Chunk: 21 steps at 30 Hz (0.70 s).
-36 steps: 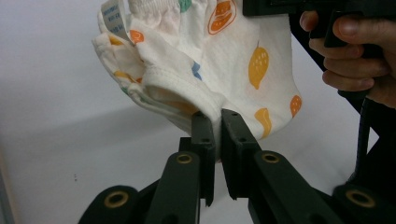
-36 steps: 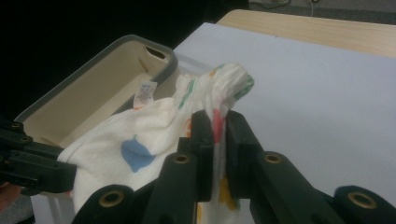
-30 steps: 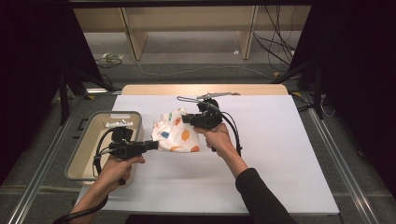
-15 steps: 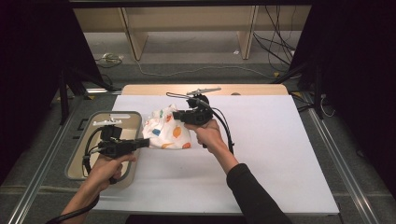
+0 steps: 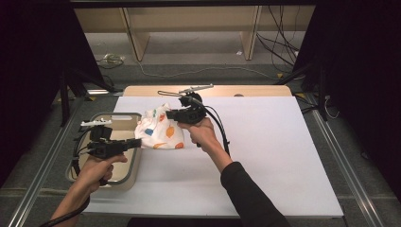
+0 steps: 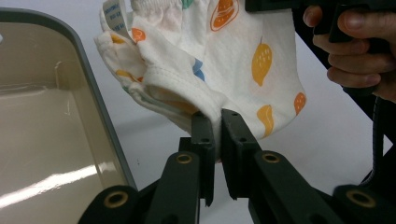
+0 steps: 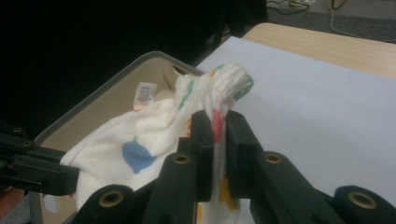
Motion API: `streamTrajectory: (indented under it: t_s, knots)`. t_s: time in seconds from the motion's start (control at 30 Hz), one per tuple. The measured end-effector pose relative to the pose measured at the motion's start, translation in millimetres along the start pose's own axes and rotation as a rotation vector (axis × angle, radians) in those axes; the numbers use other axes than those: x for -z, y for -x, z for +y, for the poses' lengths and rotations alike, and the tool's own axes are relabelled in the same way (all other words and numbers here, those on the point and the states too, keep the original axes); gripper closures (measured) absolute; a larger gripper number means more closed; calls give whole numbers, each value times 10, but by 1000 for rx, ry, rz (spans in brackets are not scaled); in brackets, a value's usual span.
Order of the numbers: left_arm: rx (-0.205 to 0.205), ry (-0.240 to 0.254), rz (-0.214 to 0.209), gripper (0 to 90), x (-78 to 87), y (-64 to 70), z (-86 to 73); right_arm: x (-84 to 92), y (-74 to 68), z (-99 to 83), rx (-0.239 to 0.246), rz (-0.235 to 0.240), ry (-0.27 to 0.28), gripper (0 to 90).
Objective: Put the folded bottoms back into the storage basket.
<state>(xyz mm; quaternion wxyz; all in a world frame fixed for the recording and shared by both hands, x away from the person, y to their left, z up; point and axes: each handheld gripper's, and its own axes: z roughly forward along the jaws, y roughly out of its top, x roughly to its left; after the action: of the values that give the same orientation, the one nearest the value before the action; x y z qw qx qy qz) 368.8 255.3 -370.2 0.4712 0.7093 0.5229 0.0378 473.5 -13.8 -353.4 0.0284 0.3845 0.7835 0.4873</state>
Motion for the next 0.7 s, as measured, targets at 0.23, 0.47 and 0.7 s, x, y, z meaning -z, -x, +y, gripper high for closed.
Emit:
streamTrajectory:
  t_s: [0.23, 0.47, 0.7]
  knots:
    - [10, 17, 17, 835, 96, -78, -2, -103, -114, 76, 19, 4, -9, 833]
    - [28, 41, 27, 836, 203, -162, -7, -212, -223, 155, 35, 4, -16, 832]
    - [45, 58, 39, 836, 304, -246, -18, -341, -324, 198, 45, 19, -29, 832]
